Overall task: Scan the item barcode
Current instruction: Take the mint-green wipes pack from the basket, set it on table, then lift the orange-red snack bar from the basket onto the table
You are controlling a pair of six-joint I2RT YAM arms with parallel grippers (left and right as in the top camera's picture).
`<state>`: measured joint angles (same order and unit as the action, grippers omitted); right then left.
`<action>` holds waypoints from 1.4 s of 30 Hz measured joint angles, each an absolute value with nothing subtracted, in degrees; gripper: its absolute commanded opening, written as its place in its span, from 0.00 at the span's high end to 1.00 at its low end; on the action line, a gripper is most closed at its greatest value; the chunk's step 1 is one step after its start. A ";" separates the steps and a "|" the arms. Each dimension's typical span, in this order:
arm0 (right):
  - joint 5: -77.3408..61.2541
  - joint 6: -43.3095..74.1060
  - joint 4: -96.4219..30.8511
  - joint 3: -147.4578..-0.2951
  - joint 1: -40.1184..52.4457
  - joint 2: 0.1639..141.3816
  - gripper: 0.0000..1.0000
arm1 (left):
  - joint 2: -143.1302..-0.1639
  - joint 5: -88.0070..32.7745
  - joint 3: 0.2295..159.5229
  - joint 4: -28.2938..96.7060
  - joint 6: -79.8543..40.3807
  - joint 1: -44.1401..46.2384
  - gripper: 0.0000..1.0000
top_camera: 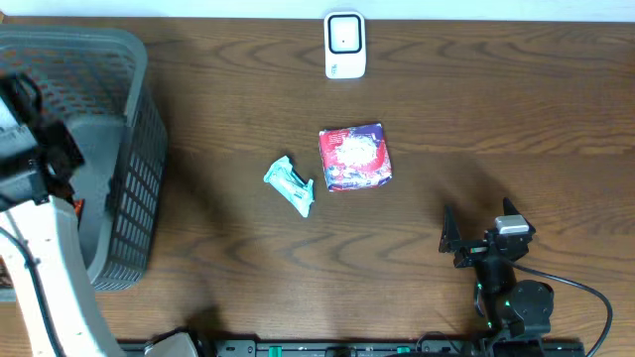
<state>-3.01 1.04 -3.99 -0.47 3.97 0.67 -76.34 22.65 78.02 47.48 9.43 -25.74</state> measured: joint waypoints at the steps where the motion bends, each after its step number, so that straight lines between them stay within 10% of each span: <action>1: -3.03 1.04 -3.99 -0.47 3.97 0.67 0.01 | -76.75 22.63 75.16 47.46 12.86 -26.94 0.09; 17: -3.01 1.04 -4.01 -0.47 3.97 0.67 0.01 | -77.08 13.61 50.83 27.31 27.46 -37.17 0.18; 38: -3.01 1.04 -3.99 -0.47 3.97 0.67 0.01 | -88.20 8.97 47.57 22.48 14.26 -42.61 0.34; 42: -3.01 1.04 -3.99 -0.47 3.97 0.67 0.01 | -89.25 5.10 47.20 22.17 11.94 -42.70 0.92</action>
